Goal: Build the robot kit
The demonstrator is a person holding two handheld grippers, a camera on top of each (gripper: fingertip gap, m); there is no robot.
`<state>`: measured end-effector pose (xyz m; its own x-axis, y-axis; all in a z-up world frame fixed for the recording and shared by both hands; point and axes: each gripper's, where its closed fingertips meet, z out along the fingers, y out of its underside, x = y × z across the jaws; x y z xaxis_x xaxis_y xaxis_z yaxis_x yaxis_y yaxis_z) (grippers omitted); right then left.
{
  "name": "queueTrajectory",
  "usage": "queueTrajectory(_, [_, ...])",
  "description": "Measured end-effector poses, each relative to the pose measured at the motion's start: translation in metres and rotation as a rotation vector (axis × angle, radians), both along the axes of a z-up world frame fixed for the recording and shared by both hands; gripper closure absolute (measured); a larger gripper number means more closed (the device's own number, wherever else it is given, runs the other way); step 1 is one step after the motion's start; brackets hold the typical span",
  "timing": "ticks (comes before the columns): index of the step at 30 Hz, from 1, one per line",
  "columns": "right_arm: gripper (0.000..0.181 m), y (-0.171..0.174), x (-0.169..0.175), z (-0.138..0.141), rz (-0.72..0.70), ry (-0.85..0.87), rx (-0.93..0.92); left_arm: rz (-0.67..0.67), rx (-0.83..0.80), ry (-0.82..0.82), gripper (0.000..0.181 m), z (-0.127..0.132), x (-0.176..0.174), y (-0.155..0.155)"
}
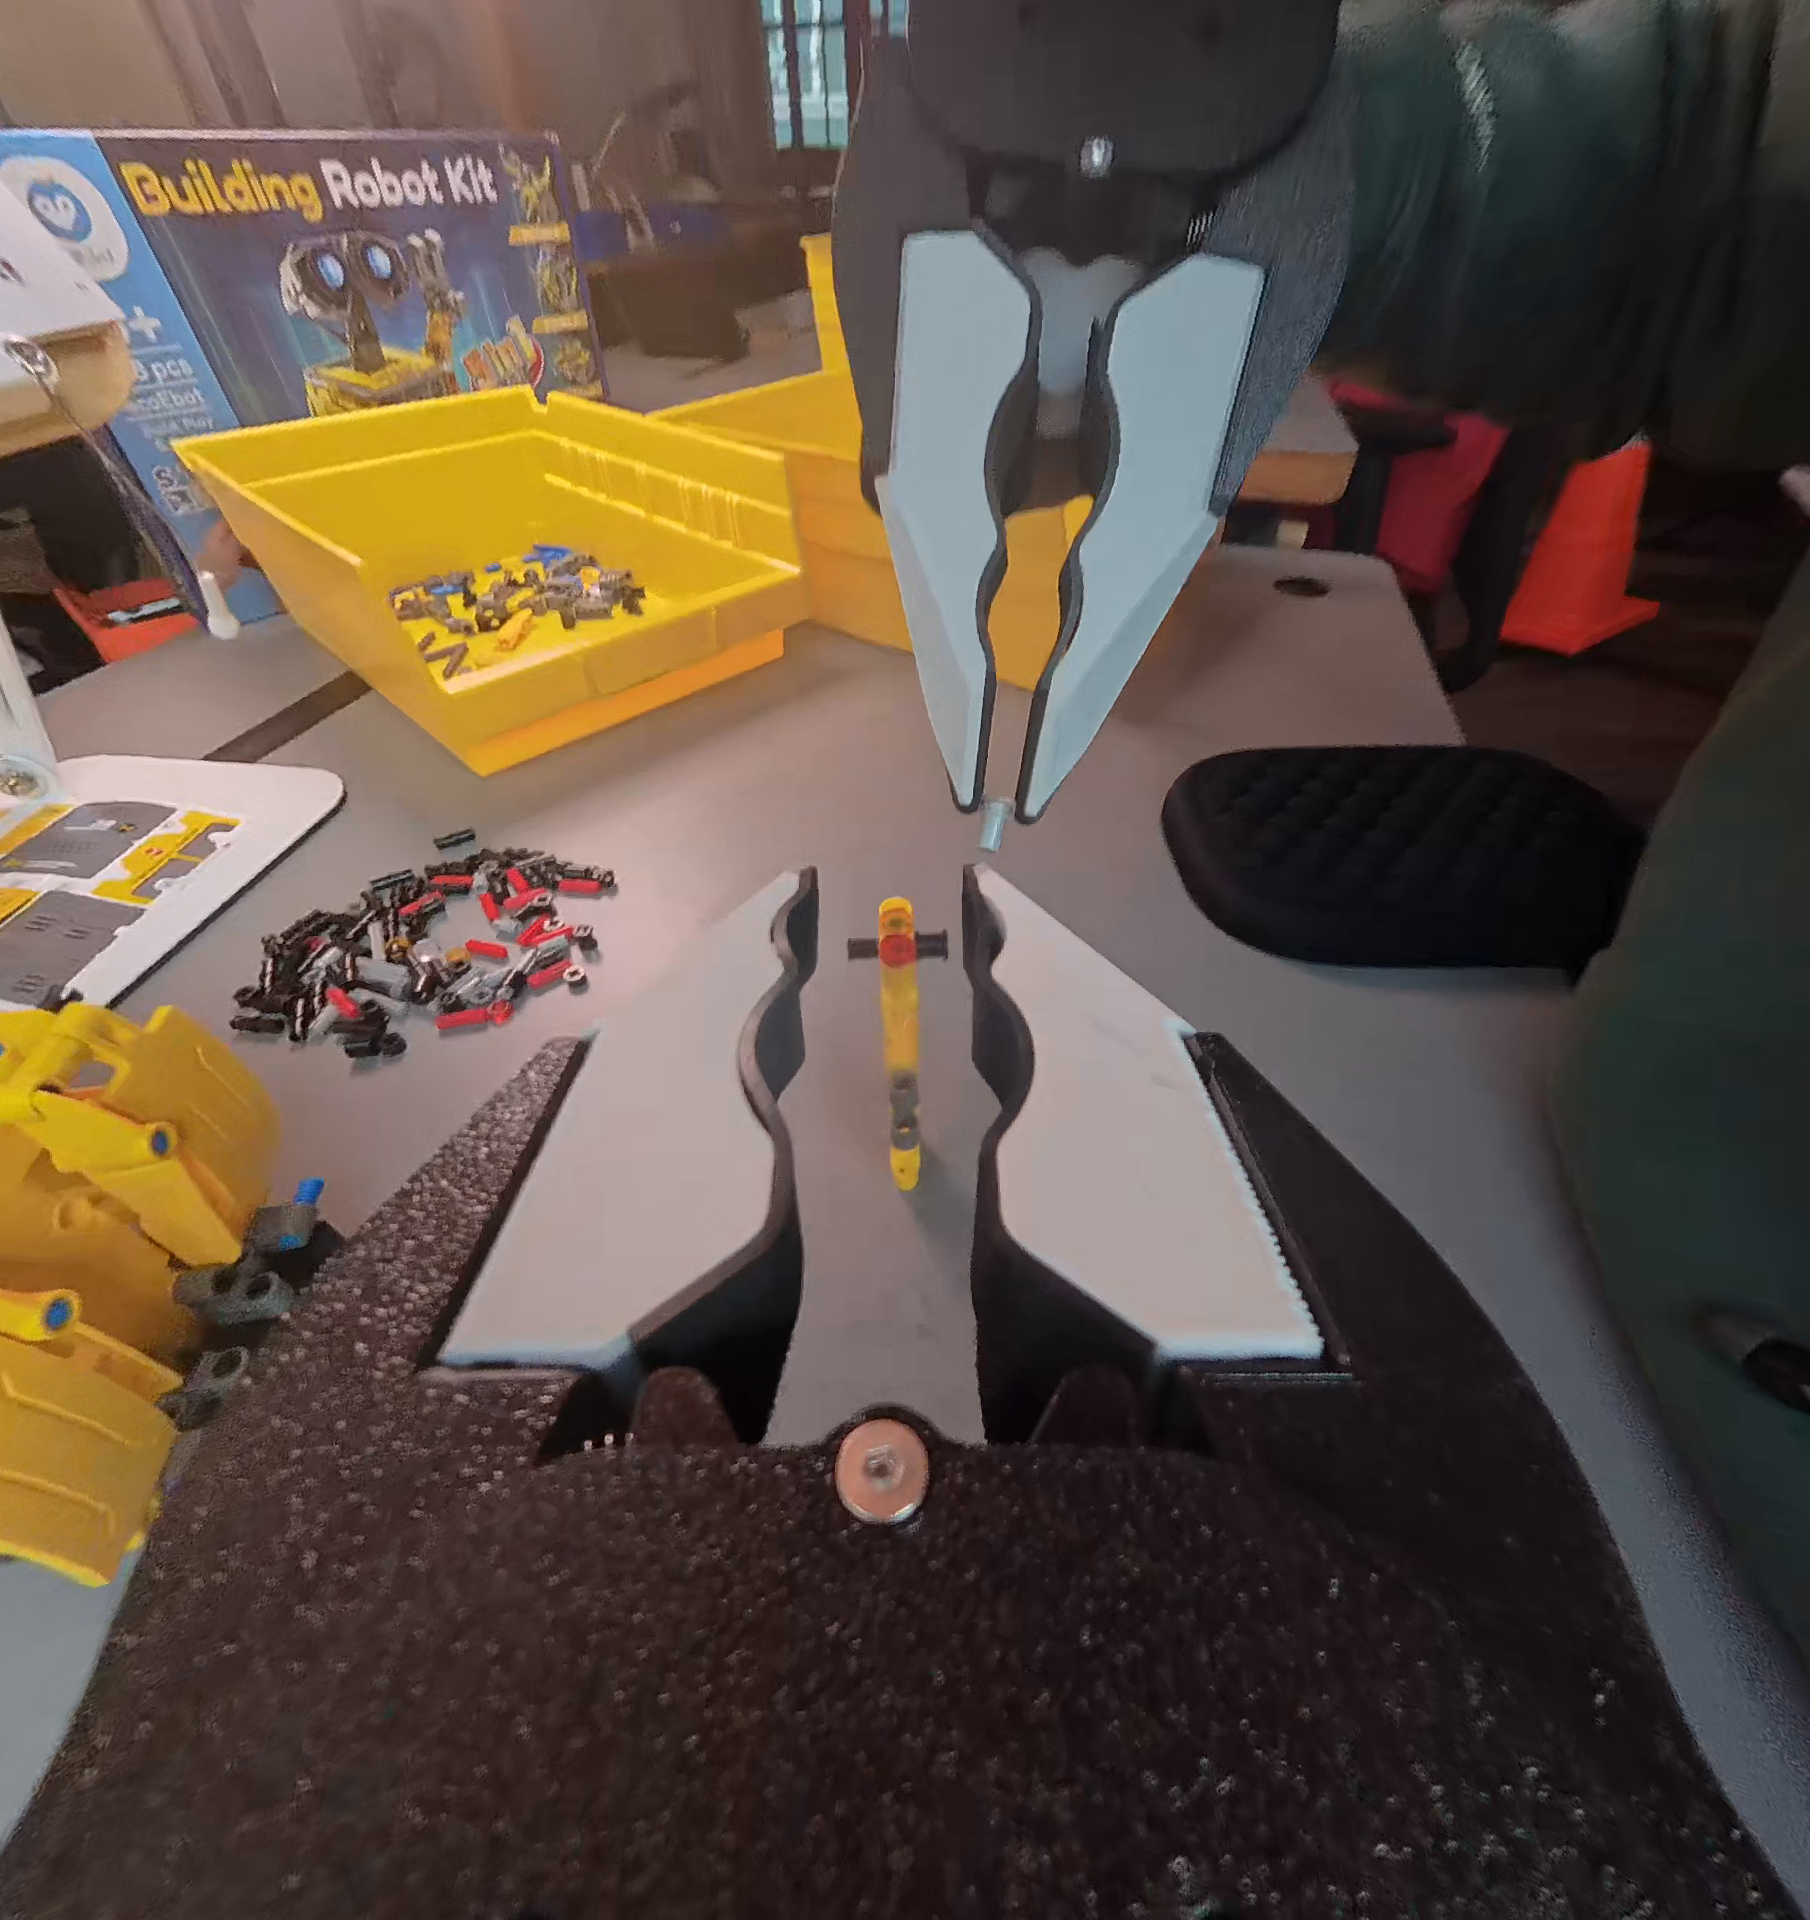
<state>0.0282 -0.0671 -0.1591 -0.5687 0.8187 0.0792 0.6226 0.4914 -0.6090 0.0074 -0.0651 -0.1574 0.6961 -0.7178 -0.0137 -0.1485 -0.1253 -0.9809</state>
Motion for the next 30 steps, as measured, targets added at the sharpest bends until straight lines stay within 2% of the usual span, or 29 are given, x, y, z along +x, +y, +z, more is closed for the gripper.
queueTrajectory(3, [0.174,-0.012,-0.005,0.018,0.059,0.12,-0.015,-0.098,-0.04,-0.194,0.159,0.024,0.002,-0.012])
queueTrajectory(6, [0.174,-0.02,-0.01,0.032,0.08,0.194,-0.016,-0.225,-0.12,-0.365,0.162,0.036,0.008,-0.024])
queueTrajectory(8, [0.174,-0.024,-0.011,0.038,0.091,0.217,-0.016,-0.26,-0.148,-0.421,0.165,0.039,0.011,-0.026])
queueTrajectory(14, [0.174,-0.03,-0.013,0.045,0.101,0.254,-0.005,-0.309,-0.172,-0.449,0.177,0.042,0.019,-0.033])
queueTrajectory(25, [0.174,-0.037,-0.011,0.05,0.132,0.31,0.019,-0.405,-0.221,-0.591,0.174,0.053,0.019,-0.041])
queueTrajectory(30, [0.174,-0.039,-0.01,0.05,0.142,0.315,0.029,-0.409,-0.229,-0.579,0.177,0.052,0.021,-0.042])
